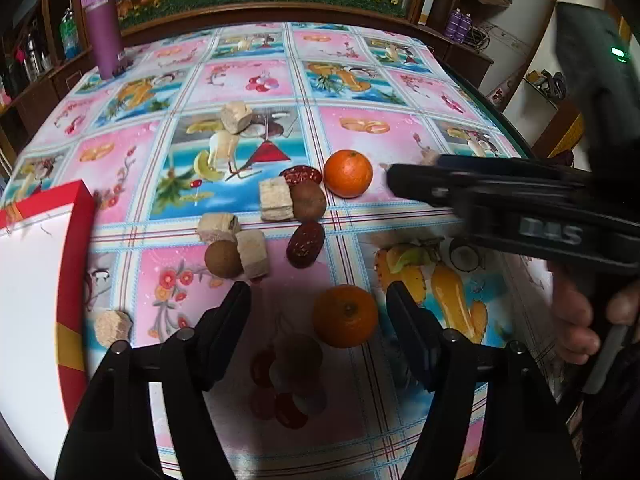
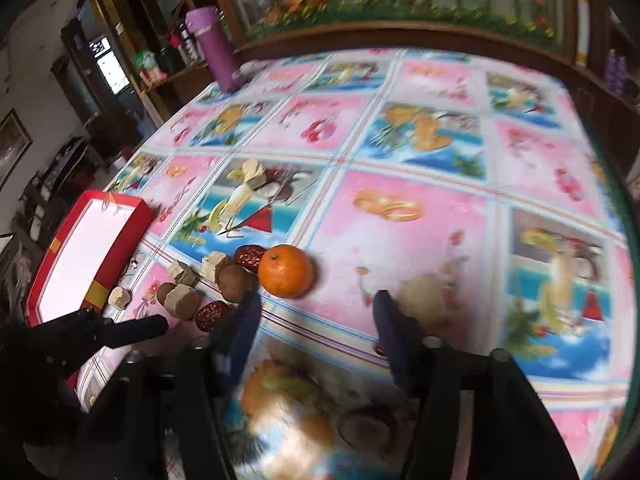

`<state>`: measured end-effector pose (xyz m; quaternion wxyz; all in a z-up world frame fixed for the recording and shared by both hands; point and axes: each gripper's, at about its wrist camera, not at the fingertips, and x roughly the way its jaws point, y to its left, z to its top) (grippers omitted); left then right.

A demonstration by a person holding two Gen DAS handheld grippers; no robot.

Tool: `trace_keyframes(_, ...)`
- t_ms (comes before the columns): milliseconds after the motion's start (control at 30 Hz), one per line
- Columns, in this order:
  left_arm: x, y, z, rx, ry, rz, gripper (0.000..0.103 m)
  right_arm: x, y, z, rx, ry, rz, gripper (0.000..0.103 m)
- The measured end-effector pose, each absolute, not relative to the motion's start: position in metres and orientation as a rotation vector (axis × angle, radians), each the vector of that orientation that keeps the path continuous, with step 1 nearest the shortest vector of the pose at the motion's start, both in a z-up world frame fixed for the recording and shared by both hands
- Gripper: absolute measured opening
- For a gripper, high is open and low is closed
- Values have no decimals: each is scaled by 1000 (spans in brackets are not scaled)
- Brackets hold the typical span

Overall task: Organize fruits
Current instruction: 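Grasp the orange with the right tool while the left tool grasps another orange, then carry both oranges to the white tray and release them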

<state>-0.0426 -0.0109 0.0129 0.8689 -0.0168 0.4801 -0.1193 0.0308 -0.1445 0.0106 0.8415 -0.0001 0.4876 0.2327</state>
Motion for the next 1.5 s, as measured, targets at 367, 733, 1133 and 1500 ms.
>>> trace_keyframes(367, -36, -14, 7, -47, 1007, -292, 51, 55, -119, -4, -41, 1062, 515, 47)
trace_keyframes(733, -42, -14, 8, -63, 993, -351, 34, 54, -120, -4, 10, 1088, 504, 32)
trace_keyframes(1133, -66, 5, 41, -64, 905, -300, 33, 0, -127, 46, 56, 991, 537, 32)
trace_keyframes(1500, -133, 159, 88, -86, 769, 41, 33, -39, 25, 61, 12, 981, 771, 32)
